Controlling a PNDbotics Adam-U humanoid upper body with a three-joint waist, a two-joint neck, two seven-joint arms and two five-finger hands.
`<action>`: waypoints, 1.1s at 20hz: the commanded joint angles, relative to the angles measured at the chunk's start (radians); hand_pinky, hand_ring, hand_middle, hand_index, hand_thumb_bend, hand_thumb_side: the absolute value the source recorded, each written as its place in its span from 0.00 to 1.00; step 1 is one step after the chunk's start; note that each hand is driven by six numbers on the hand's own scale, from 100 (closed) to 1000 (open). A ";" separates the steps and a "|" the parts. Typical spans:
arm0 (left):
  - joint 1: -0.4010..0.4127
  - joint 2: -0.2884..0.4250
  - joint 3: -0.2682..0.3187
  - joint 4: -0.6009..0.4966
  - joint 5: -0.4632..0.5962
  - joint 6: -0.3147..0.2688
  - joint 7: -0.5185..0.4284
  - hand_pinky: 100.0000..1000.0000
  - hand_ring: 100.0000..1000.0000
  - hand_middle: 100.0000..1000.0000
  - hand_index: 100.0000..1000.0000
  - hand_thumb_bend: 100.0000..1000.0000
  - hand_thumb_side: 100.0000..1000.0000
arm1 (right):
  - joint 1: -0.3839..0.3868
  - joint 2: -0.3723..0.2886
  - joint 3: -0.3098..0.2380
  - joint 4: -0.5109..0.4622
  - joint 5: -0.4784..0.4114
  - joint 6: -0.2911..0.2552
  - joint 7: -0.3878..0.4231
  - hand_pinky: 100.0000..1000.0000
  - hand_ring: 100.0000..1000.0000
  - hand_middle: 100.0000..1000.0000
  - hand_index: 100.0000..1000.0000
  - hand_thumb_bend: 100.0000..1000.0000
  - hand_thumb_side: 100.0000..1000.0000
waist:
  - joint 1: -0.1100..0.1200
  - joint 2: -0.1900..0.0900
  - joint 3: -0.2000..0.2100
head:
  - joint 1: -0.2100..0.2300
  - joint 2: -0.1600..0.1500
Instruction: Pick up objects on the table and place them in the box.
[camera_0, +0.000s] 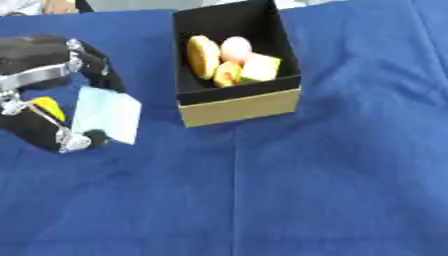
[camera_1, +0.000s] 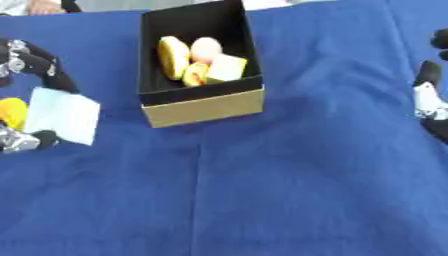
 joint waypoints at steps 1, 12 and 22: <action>-0.061 -0.013 0.039 0.059 0.028 -0.007 -0.010 0.72 0.57 0.48 0.71 0.00 0.00 | -0.016 -0.036 -0.005 -0.015 -0.010 -0.004 0.010 0.70 0.73 0.63 0.73 0.00 0.10 | 0.003 -0.019 -0.013 | 0.019 -0.007; -0.314 -0.199 0.048 0.324 -0.059 -0.052 0.031 0.73 0.56 0.47 0.72 0.00 0.00 | -0.064 -0.035 0.009 -0.015 -0.027 -0.017 0.034 0.70 0.73 0.63 0.73 0.00 0.11 | 0.032 0.012 -0.088 | 0.078 -0.035; -0.380 -0.290 0.016 0.562 -0.117 -0.208 0.100 0.78 0.64 0.57 0.77 0.09 0.03 | -0.078 -0.016 0.015 -0.015 -0.033 -0.016 0.039 0.70 0.72 0.62 0.73 0.00 0.12 | 0.031 0.033 -0.106 | 0.085 -0.045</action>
